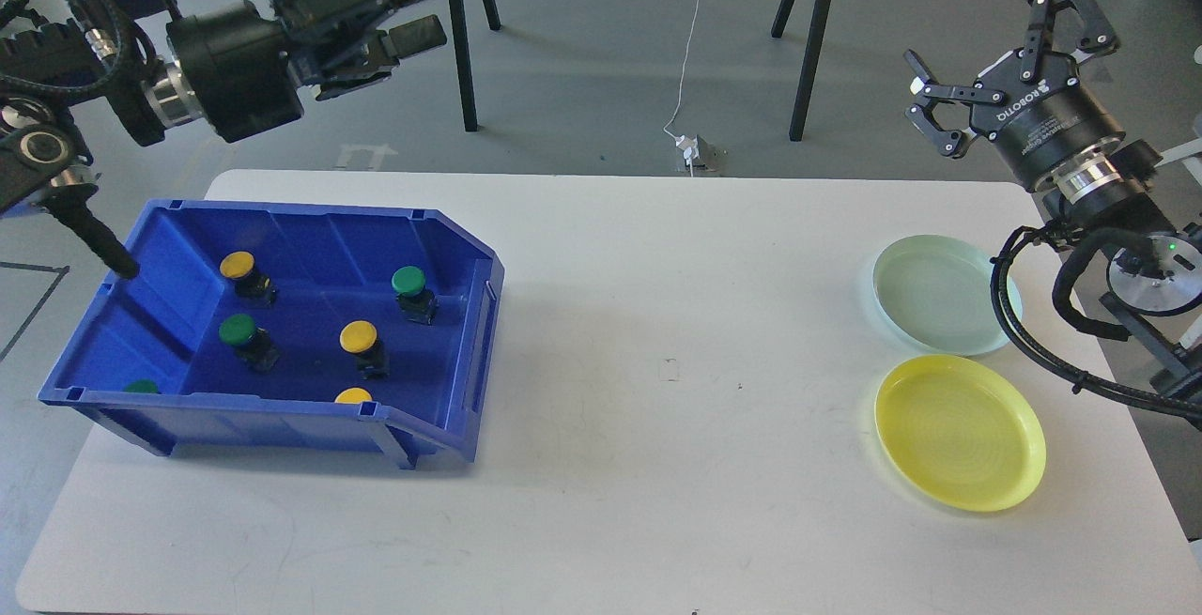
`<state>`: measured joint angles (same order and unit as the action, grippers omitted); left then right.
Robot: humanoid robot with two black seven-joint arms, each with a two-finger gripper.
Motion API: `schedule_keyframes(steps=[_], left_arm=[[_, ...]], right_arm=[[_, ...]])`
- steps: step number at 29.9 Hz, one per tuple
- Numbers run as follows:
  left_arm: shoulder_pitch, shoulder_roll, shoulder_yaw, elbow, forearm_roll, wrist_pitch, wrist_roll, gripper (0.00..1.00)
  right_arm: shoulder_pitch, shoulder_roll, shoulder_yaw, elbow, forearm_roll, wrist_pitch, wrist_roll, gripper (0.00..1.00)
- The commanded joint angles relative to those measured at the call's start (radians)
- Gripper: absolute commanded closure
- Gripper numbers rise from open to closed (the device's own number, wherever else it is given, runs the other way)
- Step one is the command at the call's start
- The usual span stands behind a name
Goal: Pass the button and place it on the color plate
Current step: 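Raise the left gripper up out of the blue bin, then lower the left gripper into the bin and grasp a yellow-topped button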
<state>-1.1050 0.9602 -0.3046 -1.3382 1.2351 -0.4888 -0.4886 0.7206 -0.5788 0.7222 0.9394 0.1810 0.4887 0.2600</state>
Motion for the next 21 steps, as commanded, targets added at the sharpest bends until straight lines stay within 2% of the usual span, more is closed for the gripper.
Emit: schedule_keyframes(steps=[1,3,7,12,15,21], left_arm=[[-0.099,0.042,0.200,-0.016,0.251,0.000,0.000,0.01],[-0.116,0.037,0.275,-0.015,0.340,0.000,0.000,0.01],[-0.105,0.005,0.341,-0.003,0.414,0.000,0.000,0.01],[-0.092,-0.021,0.369,0.043,0.460,0.000,0.000,0.01],[-0.043,-0.053,0.368,0.118,0.468,0.000,0.000,0.01],[-0.021,-0.129,0.369,0.223,0.483,0.000,0.000,0.01]], right_arm=[[-0.018,0.002,0.009,-0.007,0.000,0.000,0.001,0.01],[-0.023,0.001,0.011,-0.007,0.000,0.000,0.001,0.01],[-0.033,-0.001,0.011,-0.007,0.000,0.000,0.001,0.01],[-0.035,-0.001,0.011,-0.007,0.000,0.000,0.001,0.01],[-0.035,0.000,0.010,-0.007,0.000,0.000,0.001,0.01],[-0.038,-0.001,0.010,-0.007,0.000,0.000,0.001,0.01]])
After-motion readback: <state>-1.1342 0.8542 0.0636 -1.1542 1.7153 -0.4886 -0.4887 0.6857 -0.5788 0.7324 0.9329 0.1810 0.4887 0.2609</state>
